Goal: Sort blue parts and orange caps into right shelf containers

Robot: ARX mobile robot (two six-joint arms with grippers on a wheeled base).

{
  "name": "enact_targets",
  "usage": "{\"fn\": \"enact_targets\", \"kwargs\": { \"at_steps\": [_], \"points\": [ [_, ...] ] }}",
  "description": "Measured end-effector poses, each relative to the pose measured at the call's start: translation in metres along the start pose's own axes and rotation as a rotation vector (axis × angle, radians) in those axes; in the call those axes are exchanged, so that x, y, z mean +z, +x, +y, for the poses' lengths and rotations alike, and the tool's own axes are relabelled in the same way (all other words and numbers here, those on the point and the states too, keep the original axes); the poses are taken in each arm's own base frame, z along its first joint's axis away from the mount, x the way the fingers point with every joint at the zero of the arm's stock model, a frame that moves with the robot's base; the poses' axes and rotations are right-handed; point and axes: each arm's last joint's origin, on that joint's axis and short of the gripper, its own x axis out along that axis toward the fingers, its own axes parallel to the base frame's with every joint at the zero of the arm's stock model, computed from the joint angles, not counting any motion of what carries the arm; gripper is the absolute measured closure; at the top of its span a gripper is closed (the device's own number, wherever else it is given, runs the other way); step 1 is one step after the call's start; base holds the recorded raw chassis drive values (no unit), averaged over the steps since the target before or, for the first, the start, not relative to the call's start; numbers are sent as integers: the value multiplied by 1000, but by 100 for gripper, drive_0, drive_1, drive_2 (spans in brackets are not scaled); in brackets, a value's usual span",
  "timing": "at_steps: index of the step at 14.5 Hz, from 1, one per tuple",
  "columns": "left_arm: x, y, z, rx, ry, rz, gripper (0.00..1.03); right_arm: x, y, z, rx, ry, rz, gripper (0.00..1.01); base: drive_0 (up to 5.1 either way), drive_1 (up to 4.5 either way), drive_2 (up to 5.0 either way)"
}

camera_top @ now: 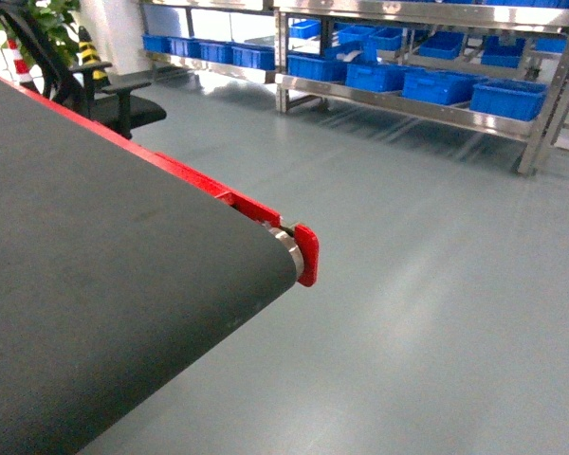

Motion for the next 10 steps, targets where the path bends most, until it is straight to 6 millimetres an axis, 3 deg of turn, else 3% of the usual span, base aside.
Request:
{"fn": "enact_targets", "kwargs": {
  "at_steps": [10],
  "points": [
    [0,0,0,0,0,0,60,0,0,0,0,0,0,56,-153,-153,-153]
  ]
}}
